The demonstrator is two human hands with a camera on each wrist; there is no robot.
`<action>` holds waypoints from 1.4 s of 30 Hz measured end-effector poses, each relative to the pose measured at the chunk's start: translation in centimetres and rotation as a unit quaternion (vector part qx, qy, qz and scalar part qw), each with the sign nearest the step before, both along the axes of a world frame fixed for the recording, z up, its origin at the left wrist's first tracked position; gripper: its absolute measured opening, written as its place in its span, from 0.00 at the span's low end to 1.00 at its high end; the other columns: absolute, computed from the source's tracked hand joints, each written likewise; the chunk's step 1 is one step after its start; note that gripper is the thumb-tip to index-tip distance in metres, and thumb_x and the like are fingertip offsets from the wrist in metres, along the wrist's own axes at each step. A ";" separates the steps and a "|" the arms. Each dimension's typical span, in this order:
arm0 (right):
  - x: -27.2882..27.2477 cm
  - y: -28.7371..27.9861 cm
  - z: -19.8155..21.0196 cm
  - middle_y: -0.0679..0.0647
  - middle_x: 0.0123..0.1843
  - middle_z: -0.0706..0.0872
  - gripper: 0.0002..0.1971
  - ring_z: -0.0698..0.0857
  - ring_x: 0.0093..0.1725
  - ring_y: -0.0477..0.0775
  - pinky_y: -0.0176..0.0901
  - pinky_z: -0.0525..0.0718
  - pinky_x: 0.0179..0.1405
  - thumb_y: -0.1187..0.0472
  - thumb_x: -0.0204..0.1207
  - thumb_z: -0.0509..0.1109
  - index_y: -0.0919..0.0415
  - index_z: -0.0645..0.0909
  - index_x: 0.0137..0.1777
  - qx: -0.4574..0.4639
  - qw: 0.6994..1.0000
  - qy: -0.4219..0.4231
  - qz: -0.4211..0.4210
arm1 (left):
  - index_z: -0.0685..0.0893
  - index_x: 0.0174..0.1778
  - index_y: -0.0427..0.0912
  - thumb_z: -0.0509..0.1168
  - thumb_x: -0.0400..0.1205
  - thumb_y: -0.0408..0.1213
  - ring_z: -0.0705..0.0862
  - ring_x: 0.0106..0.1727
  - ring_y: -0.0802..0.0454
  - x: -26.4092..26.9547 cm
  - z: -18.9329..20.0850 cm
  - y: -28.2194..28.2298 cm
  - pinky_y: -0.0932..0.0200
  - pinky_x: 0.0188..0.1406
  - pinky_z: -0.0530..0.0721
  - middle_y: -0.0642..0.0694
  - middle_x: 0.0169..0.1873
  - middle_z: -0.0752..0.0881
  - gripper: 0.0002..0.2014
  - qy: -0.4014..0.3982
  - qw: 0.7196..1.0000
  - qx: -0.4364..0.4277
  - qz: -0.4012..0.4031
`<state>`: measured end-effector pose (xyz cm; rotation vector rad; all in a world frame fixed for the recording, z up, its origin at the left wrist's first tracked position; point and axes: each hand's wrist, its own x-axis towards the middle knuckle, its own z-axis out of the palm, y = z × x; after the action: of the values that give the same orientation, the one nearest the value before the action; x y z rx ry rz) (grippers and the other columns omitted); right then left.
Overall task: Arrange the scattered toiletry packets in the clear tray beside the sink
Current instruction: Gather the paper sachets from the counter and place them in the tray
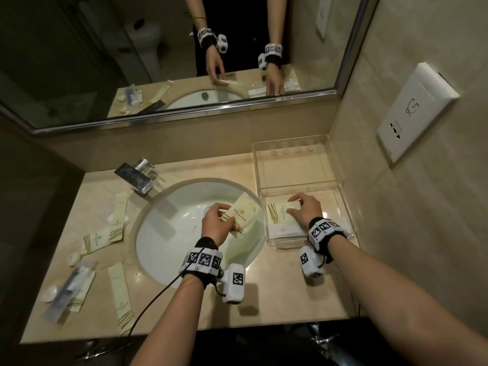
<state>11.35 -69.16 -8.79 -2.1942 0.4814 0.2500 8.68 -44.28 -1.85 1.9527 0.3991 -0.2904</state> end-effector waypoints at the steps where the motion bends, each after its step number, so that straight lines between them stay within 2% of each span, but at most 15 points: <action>1: 0.0 0.0 -0.3 0.59 0.59 0.82 0.13 0.82 0.55 0.57 0.44 0.80 0.54 0.62 0.69 0.80 0.55 0.85 0.53 -0.020 1.000 -0.004 0.008 | 0.80 0.56 0.35 0.65 0.77 0.20 0.84 0.22 0.70 0.0 -0.1 0.0 0.72 0.24 0.84 0.49 0.40 0.79 0.14 0.001 1.000 -0.005 -0.001; 3: -0.3 -0.1 -0.7 0.57 0.59 0.79 0.16 0.81 0.56 0.57 0.46 0.81 0.57 0.59 0.67 0.82 0.55 0.84 0.53 -0.049 0.999 -0.012 0.008 | 0.80 0.56 0.35 0.65 0.76 0.18 0.85 0.22 0.67 0.0 -0.3 -0.2 0.69 0.26 0.86 0.46 0.41 0.80 0.15 0.003 1.000 -0.016 -0.005; 7: -0.7 -0.3 -1.4 0.57 0.62 0.77 0.24 0.79 0.60 0.58 0.54 0.81 0.63 0.54 0.65 0.83 0.58 0.79 0.57 -0.095 0.995 -0.025 -0.007 | 0.80 0.56 0.34 0.66 0.76 0.17 0.87 0.23 0.59 0.2 -0.5 -0.7 0.47 0.37 0.92 0.36 0.47 0.81 0.15 0.020 0.998 -0.060 0.000; 9: -0.8 -0.5 -1.3 0.57 0.62 0.77 0.23 0.79 0.61 0.58 0.56 0.80 0.65 0.51 0.67 0.82 0.57 0.79 0.58 -0.098 0.995 -0.033 -0.012 | 0.80 0.55 0.33 0.67 0.76 0.18 0.89 0.28 0.53 0.2 -0.3 -1.0 0.46 0.33 0.91 0.31 0.50 0.81 0.14 0.021 0.998 -0.067 0.004; 13: -0.9 -0.3 -0.2 0.56 0.59 0.81 0.09 0.82 0.57 0.58 0.54 0.82 0.60 0.53 0.78 0.71 0.55 0.82 0.54 -0.059 0.989 -0.116 -0.070 | 0.81 0.55 0.32 0.68 0.77 0.20 0.88 0.42 0.41 0.6 -0.1 -1.7 0.50 0.29 0.91 0.27 0.56 0.81 0.12 0.020 0.996 -0.083 0.008; 16: -1.2 0.3 2.7 0.53 0.53 0.87 0.11 0.86 0.48 0.52 0.41 0.85 0.45 0.50 0.80 0.70 0.56 0.84 0.55 0.117 0.981 -0.124 -0.091 | 0.80 0.58 0.30 0.68 0.77 0.21 0.88 0.41 0.42 1.2 0.1 -2.7 0.53 0.26 0.90 0.29 0.55 0.82 0.13 0.016 0.994 -0.104 0.007; 18: -1.2 0.7 4.2 0.54 0.52 0.90 0.14 0.89 0.49 0.53 0.41 0.88 0.42 0.50 0.78 0.72 0.56 0.82 0.60 0.263 0.963 -0.058 -0.020 | 0.79 0.59 0.29 0.69 0.77 0.21 0.88 0.39 0.44 1.7 0.3 -3.8 0.55 0.24 0.90 0.30 0.54 0.83 0.15 0.015 0.993 -0.119 0.000; 19: -1.2 0.7 4.5 0.56 0.53 0.90 0.16 0.90 0.51 0.55 0.43 0.90 0.43 0.53 0.77 0.74 0.58 0.82 0.61 0.282 0.958 -0.038 0.020 | 0.79 0.59 0.29 0.69 0.77 0.21 0.88 0.39 0.44 2.0 0.3 -4.3 0.55 0.24 0.90 0.30 0.54 0.83 0.15 0.016 0.992 -0.125 -0.002; 21: -1.1 0.5 4.5 0.59 0.54 0.89 0.18 0.90 0.53 0.59 0.43 0.90 0.44 0.58 0.75 0.76 0.62 0.82 0.63 0.258 0.964 -0.044 0.045 | 0.78 0.59 0.31 0.69 0.77 0.21 0.88 0.39 0.44 2.4 0.3 -5.3 0.55 0.25 0.90 0.32 0.52 0.84 0.15 0.018 0.992 -0.127 -0.007; 23: -0.9 -0.2 4.2 0.60 0.57 0.89 0.18 0.89 0.53 0.57 0.36 0.88 0.42 0.60 0.76 0.76 0.64 0.82 0.64 0.213 0.975 -0.063 -0.006 | 0.78 0.59 0.34 0.69 0.77 0.22 0.87 0.40 0.45 2.6 0.0 -6.0 0.55 0.27 0.90 0.35 0.50 0.85 0.15 0.010 0.995 -0.103 -0.015; 25: -0.7 -1.3 3.4 0.57 0.61 0.88 0.20 0.86 0.54 0.53 0.37 0.84 0.49 0.59 0.77 0.75 0.65 0.81 0.67 0.158 0.983 -0.056 -0.075 | 0.78 0.59 0.36 0.69 0.78 0.24 0.86 0.42 0.47 2.6 -0.4 -6.3 0.57 0.30 0.89 0.39 0.51 0.85 0.15 -0.010 0.998 -0.053 -0.039; 29: -0.2 -2.6 1.7 0.61 0.68 0.85 0.27 0.83 0.67 0.59 0.45 0.78 0.66 0.54 0.76 0.75 0.66 0.78 0.73 0.079 0.993 0.018 -0.089 | 0.84 0.56 0.40 0.66 0.81 0.29 0.84 0.41 0.51 2.1 -1.3 -6.8 0.51 0.48 0.88 0.45 0.56 0.87 0.09 -0.043 0.990 0.048 -0.127; 31: -0.2 -2.4 1.4 0.63 0.71 0.82 0.28 0.81 0.70 0.61 0.46 0.76 0.70 0.55 0.77 0.75 0.67 0.76 0.74 0.069 0.994 0.041 -0.081 | 0.86 0.55 0.43 0.63 0.82 0.29 0.85 0.44 0.49 1.7 -1.7 -6.9 0.53 0.56 0.84 0.46 0.58 0.87 0.10 -0.041 0.982 0.084 -0.164; 35: -0.1 -1.7 1.1 0.63 0.69 0.84 0.25 0.83 0.67 0.62 0.48 0.79 0.66 0.57 0.77 0.75 0.67 0.78 0.71 0.060 0.994 0.051 -0.072 | 0.86 0.59 0.46 0.61 0.83 0.29 0.82 0.64 0.45 1.1 -2.7 -7.1 0.51 0.69 0.78 0.46 0.65 0.83 0.14 -0.045 0.961 0.142 -0.235; 42: -0.3 -0.8 -0.3 0.61 0.56 0.87 0.20 0.86 0.56 0.62 0.51 0.85 0.57 0.58 0.70 0.80 0.64 0.81 0.59 0.008 0.998 0.025 -0.058 | 0.81 0.68 0.43 0.57 0.83 0.28 0.78 0.71 0.45 1.3 -3.3 -7.8 0.55 0.72 0.73 0.45 0.71 0.80 0.18 -0.030 0.933 0.185 -0.307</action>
<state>11.04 -69.92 -9.09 -2.1409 0.6310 0.2457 9.93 -52.06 -5.14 2.4200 -0.2344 -0.5847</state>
